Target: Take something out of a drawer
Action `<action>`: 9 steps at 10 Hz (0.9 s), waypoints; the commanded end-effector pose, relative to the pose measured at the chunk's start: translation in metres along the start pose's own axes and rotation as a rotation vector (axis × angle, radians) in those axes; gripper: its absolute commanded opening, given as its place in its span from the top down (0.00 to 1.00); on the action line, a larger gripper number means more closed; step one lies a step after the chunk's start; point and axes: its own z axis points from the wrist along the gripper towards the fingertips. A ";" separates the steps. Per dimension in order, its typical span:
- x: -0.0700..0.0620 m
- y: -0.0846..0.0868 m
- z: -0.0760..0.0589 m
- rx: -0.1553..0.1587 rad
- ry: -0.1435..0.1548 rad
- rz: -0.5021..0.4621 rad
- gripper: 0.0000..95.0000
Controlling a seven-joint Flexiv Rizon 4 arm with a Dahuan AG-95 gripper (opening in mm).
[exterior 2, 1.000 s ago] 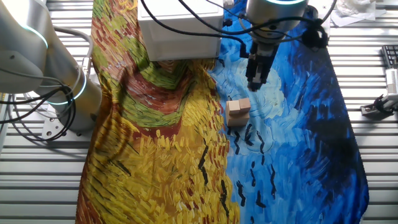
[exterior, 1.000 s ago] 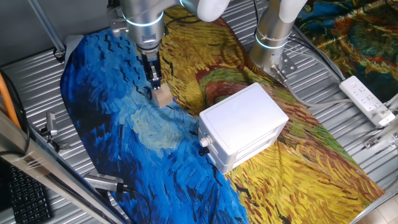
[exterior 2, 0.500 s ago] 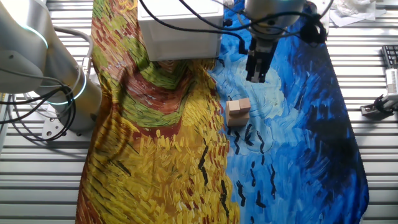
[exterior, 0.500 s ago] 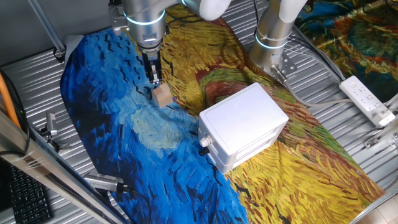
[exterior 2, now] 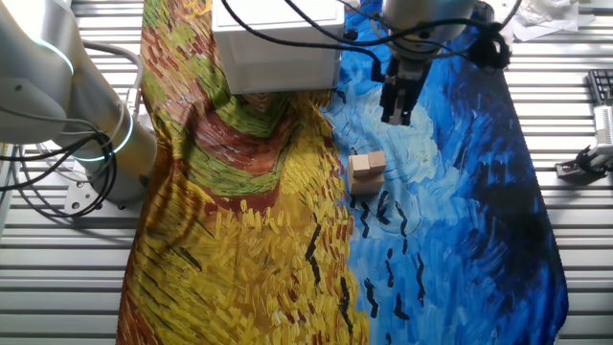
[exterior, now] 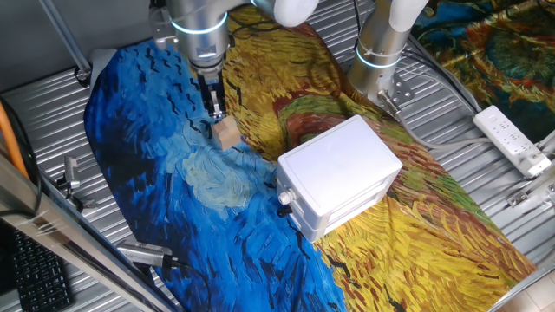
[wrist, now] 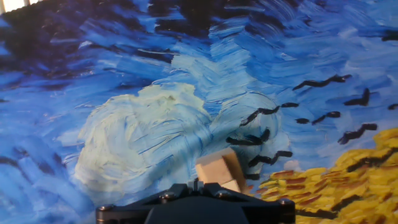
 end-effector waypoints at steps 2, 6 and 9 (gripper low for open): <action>-0.011 0.036 -0.010 -0.010 0.021 -0.071 1.00; -0.011 0.066 -0.031 -0.025 0.052 -0.161 1.00; 0.003 0.090 -0.028 -0.065 0.041 -0.242 1.00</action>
